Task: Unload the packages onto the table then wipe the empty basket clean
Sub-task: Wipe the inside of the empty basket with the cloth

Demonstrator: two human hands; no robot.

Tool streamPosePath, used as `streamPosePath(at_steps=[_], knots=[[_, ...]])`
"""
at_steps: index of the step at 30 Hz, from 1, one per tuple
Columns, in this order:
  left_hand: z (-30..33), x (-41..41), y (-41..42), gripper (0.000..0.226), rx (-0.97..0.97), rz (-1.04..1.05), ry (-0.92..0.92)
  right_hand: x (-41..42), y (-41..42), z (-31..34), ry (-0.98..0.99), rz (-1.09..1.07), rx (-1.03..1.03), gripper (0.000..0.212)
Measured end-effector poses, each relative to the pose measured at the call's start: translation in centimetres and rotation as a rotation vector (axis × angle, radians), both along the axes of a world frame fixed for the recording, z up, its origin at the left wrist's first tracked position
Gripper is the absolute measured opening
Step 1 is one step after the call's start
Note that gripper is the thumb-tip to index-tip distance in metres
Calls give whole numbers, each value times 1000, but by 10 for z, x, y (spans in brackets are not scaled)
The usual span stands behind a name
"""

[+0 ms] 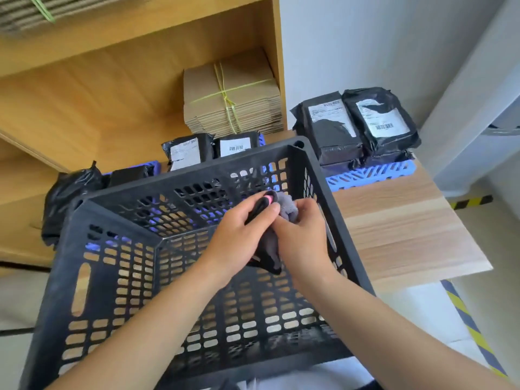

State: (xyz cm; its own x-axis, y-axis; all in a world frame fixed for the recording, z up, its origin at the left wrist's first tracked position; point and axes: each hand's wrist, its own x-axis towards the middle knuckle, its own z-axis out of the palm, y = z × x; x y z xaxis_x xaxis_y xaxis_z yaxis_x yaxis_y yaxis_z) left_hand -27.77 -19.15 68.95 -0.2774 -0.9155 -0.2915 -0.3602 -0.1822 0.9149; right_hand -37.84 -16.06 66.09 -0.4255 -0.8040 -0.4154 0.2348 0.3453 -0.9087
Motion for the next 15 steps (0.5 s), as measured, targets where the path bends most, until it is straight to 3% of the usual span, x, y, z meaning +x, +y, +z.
streamPosePath(at_steps=[5,7,11,13,15], knots=[[-3,-13,30,27,109,34,161,-8,2,5,-188,102,13,18],[-3,-8,27,28,127,139,213,-11,1,11,-290,255,-22,17],[-16,21,4,54,344,411,427,-18,-4,29,-383,628,-56,35],[-30,32,-5,42,476,481,491,-29,-11,35,-331,571,-111,33],[-50,34,-13,35,646,544,460,-48,-18,36,-114,390,-219,29]])
